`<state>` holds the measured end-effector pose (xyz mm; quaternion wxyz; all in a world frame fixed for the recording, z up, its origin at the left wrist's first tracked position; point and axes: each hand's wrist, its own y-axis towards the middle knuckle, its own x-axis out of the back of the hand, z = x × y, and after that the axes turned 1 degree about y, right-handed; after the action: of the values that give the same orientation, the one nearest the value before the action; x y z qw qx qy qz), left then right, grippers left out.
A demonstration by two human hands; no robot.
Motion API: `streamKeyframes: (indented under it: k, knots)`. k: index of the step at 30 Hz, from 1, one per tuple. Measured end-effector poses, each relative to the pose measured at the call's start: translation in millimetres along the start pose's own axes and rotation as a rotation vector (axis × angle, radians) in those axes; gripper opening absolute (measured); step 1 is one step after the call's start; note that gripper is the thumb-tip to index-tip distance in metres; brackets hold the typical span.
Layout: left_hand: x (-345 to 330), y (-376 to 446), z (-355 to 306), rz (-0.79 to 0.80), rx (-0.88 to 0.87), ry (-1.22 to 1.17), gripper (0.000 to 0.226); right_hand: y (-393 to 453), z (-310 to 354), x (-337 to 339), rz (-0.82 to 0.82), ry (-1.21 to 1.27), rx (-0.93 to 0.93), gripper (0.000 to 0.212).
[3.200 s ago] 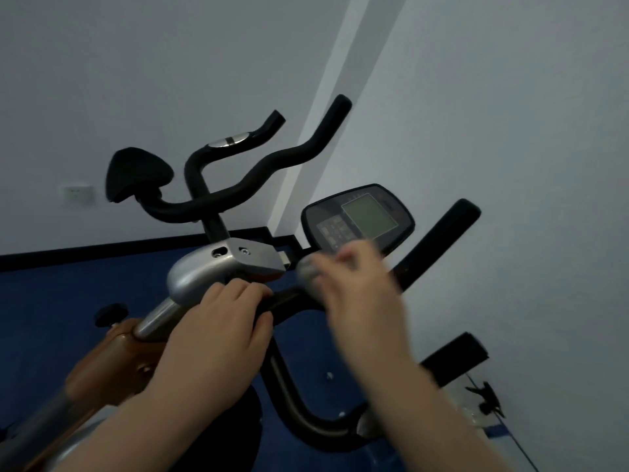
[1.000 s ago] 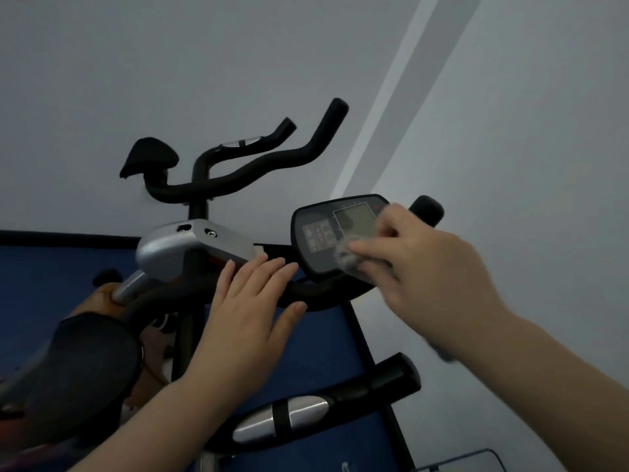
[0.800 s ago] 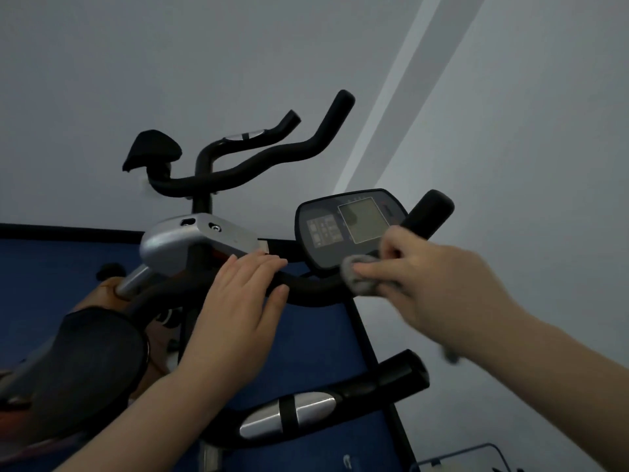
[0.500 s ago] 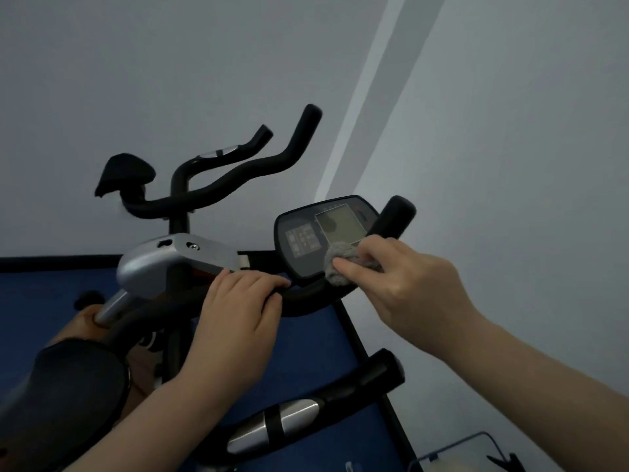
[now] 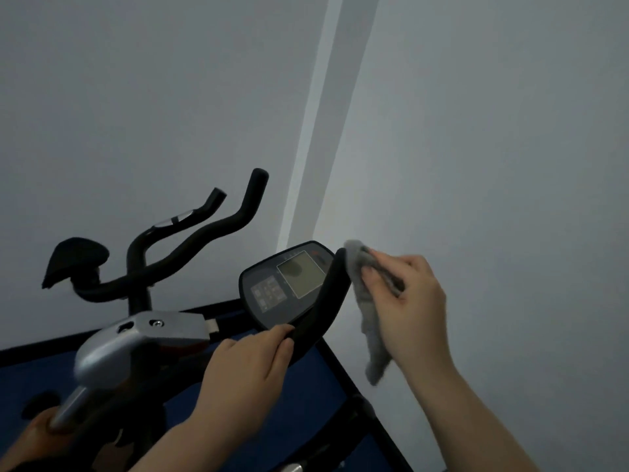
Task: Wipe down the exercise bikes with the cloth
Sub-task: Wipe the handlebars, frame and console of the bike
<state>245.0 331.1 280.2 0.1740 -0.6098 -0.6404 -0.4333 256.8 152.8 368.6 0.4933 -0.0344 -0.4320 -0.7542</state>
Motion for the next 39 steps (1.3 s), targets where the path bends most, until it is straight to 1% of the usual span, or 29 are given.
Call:
streamKeyframes:
  k: [2, 5, 7, 9, 10, 11, 13, 14, 16, 18, 22, 24, 26, 28, 30, 34, 36, 37, 38, 39]
  knots:
    - [-1.1, -0.9, 2.3, 0.012, -0.007, 0.016, 0.036, -0.1, -3.5, 9.6, 0.011, 0.073, -0.153, 0.017]
    - [-2.5, 0.9, 0.9, 0.016, -0.018, 0.062, 0.039, 4.2, 5.5, -2.2, -0.076, 0.249, -0.237, 0.019]
    - [-1.2, 3.1, 2.2, 0.050, -0.038, 0.057, 0.040, -5.2, 8.7, -14.3, -0.040, 0.265, -0.328, 0.016]
    - [4.8, 4.3, 7.3, 0.130, -0.067, -0.016, 0.040, -24.4, 4.5, -14.8, 0.022, 0.293, -0.499, 0.014]
    - [9.4, 5.3, 10.5, 0.183, -0.081, -0.049, 0.041, -29.8, 4.5, -11.0, 0.008, 0.345, -0.587, 0.013]
    - [14.8, 6.6, 14.1, 0.248, -0.087, -0.084, 0.042, -30.5, 6.0, -7.6, -0.061, 0.414, -0.640, 0.013]
    - [23.7, 11.2, 21.7, 0.370, -0.066, -0.182, 0.044, -17.2, 13.3, -10.3, -0.308, 0.513, -0.641, 0.015]
    - [27.3, 12.8, 25.1, 0.423, -0.058, -0.207, 0.043, -8.5, 19.9, -18.4, -0.388, 0.498, -0.601, 0.018]
    - [33.0, 13.5, 31.7, 0.454, -0.078, -0.212, 0.036, -3.8, 38.6, -45.4, -0.447, 0.435, -0.536, 0.026]
    - [37.7, 11.6, 38.1, 0.435, -0.113, -0.169, 0.026, -18.2, 47.0, -74.0, -0.499, 0.440, -0.587, 0.031]
    - [45.0, 3.1, 61.6, 0.409, -0.130, -0.091, 0.032, -57.4, 49.9, -113.4, -0.612, 0.424, -0.713, 0.025]
    - [49.0, 0.7, 75.0, 0.419, -0.106, -0.126, 0.032, -67.7, 53.3, -119.6, -0.632, 0.433, -0.734, 0.028]
    - [51.2, -0.2, 83.6, 0.430, -0.077, -0.202, 0.030, -62.1, 56.7, -106.0, -0.656, 0.449, -0.731, 0.033]
    - [50.5, -1.4, 86.4, 0.426, -0.086, -0.216, 0.029, -46.4, 52.2, -91.0, -0.698, 0.406, -0.714, 0.025]
    - [48.2, -3.3, 87.3, 0.409, -0.106, -0.184, 0.026, -38.6, 49.8, -91.8, -0.701, 0.398, -0.748, 0.023]
    - [46.4, -3.5, 88.1, 0.392, -0.127, -0.188, 0.024, -85.4, 59.5, -126.4, -0.543, 0.344, -0.950, 0.031]
    - [44.9, -3.4, 90.3, 0.389, -0.145, -0.192, 0.026, -106.4, 67.1, -124.2, -0.434, 0.361, -1.025, 0.034]
    - [44.6, -3.2, 90.2, 0.384, -0.158, -0.189, 0.027, -108.5, 71.1, -119.3, -0.410, 0.381, -1.007, 0.034]
    - [44.6, -3.2, 90.1, 0.374, -0.167, -0.189, 0.027, -104.8, 76.6, -112.5, -0.428, 0.384, -0.906, 0.032]
    - [44.8, -2.9, 90.2, 0.366, -0.172, -0.190, 0.027, -95.1, 85.0, -103.7, -0.460, 0.328, -0.719, 0.026]
